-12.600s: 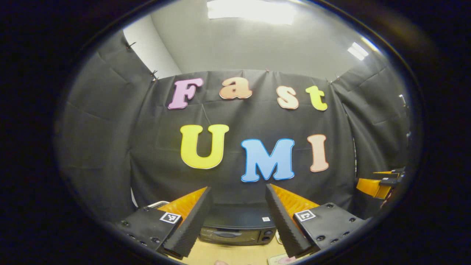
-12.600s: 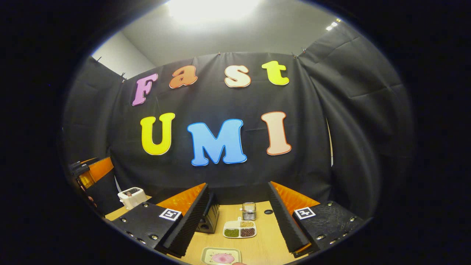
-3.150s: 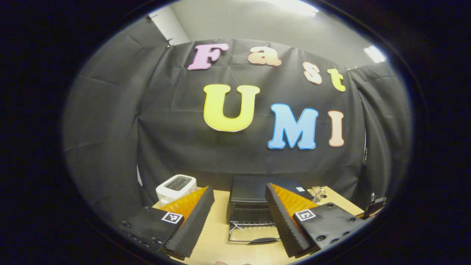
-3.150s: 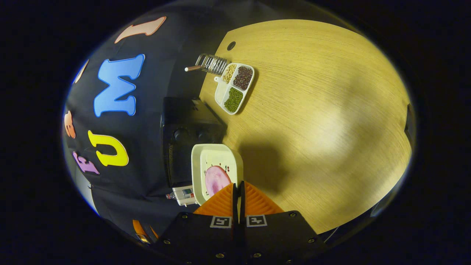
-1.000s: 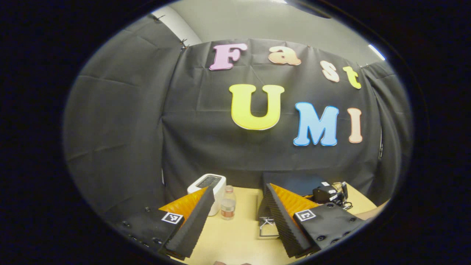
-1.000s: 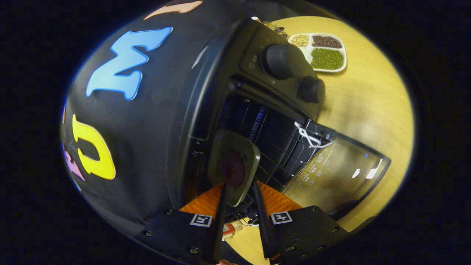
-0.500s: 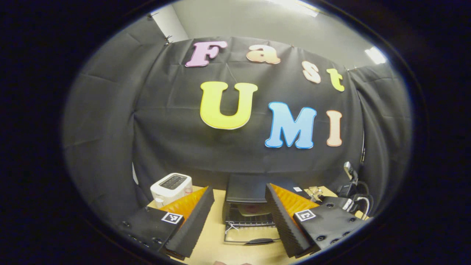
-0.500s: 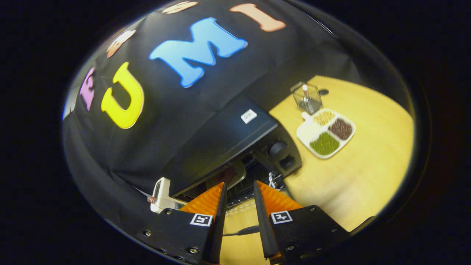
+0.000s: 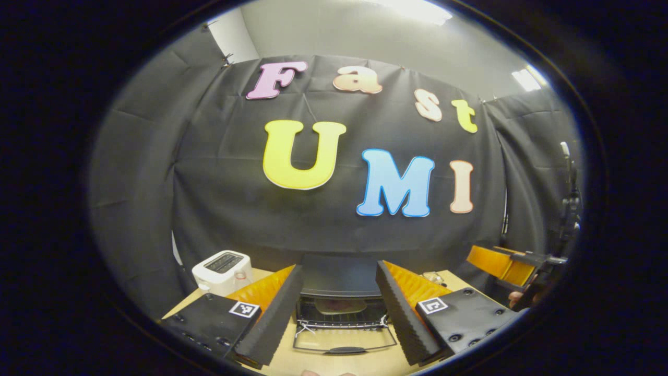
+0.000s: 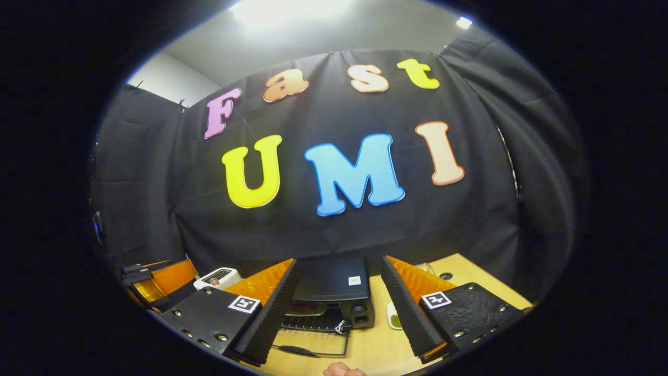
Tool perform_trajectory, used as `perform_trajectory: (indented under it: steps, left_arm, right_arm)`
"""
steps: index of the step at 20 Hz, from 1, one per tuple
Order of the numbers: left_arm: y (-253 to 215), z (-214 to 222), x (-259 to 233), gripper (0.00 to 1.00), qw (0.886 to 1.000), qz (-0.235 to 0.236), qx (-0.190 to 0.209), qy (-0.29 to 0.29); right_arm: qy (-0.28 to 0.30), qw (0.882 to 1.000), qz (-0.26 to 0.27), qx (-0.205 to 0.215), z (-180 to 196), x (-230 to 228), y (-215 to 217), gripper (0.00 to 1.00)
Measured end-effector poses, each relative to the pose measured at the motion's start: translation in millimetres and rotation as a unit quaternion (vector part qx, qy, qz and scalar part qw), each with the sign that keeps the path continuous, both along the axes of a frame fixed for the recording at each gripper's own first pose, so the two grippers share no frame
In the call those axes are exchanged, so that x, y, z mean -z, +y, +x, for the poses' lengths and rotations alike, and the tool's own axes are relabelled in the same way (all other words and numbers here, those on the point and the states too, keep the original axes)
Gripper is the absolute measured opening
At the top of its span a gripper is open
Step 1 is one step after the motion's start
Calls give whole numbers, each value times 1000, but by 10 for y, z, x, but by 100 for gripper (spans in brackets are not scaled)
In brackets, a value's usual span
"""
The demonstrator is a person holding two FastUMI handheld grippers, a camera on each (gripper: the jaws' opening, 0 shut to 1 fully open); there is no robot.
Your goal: Open the electric oven with the left hand, put the food in, and close the electric oven.
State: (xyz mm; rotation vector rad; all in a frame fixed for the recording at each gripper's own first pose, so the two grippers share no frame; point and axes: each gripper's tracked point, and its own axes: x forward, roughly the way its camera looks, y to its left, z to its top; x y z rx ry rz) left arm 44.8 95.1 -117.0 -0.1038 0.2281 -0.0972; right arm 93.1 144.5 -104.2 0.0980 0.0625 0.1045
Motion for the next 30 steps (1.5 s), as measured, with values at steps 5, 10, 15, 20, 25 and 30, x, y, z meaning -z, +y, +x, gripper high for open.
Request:
perform_trajectory:
  steps: [5,10,15,20,25,30]
  left_arm:
    - [-155,38,446,92,998,12,8,59]
    - [-345,13,1166,100,988,18,30,152]
    - [-389,-88,1961,92,964,46,44,259]
    - [-420,-322,2627,96,931,37,47,359]
    - [-388,-554,3136,100,890,28,40,454]
    - [-432,-559,3474,100,863,48,48,500]
  right_arm:
    - [-27,999,-19,15,-138,-193,-216,97]
    - [-18,999,-16,30,-163,-170,-418,97]
    - [-4,999,-13,39,-163,-118,-561,97]
    - [16,998,-13,53,-158,5,-788,96]
    - [49,995,7,81,-199,195,-1069,97]
    - [73,991,11,111,-238,348,-1323,97]
